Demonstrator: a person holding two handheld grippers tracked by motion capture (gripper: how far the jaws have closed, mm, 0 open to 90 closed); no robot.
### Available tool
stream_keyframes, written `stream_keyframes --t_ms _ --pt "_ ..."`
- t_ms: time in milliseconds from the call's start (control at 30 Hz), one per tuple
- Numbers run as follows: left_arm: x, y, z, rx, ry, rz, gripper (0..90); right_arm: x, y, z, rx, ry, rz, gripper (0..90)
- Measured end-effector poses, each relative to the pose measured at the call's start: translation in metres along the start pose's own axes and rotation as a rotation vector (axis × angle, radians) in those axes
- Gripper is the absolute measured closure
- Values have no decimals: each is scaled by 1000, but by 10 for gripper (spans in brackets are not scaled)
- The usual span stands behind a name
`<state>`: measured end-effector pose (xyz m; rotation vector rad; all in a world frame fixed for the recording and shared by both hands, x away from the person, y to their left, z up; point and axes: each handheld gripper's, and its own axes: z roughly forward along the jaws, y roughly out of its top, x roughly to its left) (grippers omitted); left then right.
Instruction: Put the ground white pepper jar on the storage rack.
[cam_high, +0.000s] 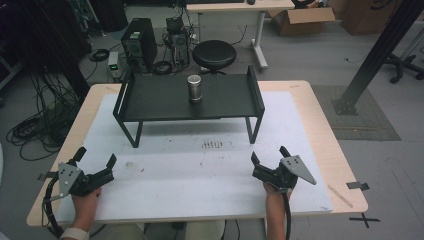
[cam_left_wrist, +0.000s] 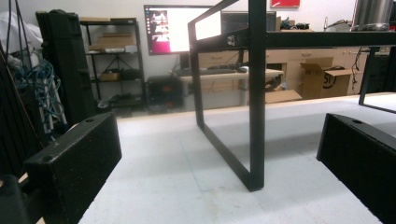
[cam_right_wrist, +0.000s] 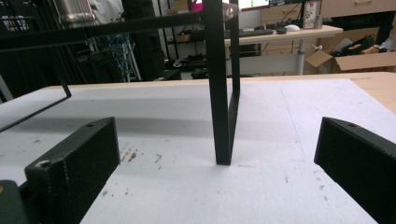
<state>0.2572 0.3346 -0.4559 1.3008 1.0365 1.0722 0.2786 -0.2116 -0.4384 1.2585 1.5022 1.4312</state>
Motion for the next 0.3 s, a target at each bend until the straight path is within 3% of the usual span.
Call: stream_keyframes --t_ms 300 --pt "0 0 0 0 0 1 2 2 -9 -1 7 -13 -28 0"
